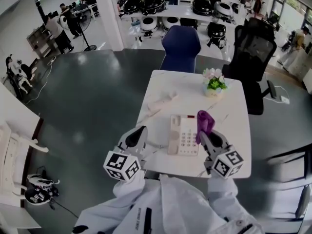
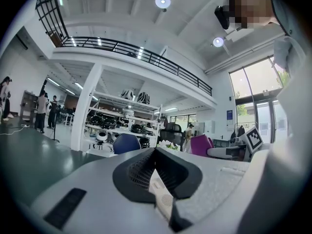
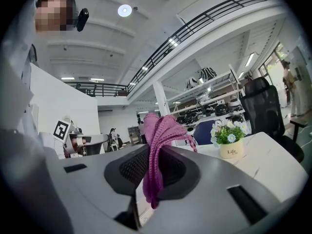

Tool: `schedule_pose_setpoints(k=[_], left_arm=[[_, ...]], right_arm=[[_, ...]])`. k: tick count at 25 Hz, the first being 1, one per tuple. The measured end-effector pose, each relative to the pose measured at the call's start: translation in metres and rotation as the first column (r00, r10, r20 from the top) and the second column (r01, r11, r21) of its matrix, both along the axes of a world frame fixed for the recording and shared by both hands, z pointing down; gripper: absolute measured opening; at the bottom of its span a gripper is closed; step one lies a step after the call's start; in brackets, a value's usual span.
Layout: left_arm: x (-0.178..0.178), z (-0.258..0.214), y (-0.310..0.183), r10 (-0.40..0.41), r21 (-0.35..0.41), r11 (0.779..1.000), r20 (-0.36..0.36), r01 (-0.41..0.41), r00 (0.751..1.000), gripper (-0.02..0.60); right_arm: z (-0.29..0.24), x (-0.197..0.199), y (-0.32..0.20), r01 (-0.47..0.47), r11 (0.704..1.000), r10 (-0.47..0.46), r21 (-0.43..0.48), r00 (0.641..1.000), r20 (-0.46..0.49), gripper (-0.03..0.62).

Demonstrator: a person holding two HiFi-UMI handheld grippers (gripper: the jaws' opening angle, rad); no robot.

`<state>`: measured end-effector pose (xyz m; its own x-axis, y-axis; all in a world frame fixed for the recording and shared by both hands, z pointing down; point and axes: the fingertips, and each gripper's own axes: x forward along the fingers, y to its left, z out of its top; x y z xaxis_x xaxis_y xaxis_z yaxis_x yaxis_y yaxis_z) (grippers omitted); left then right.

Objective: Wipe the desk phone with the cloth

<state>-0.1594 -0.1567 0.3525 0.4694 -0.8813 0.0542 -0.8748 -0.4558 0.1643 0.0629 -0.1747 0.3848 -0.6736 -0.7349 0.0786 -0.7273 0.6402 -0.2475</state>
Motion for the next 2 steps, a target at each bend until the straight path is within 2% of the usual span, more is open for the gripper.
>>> schedule_pose_setpoints(k=[2], left_arm=[[-0.0012,0.0029,0.0003,-0.003,-0.003,1.000,0.000,0.003,1.000,-0.002]], right_arm=[[0.0011,-0.0005,0.0002,0.002,1.000,-0.002,0.001,1.000,0.001,0.037]])
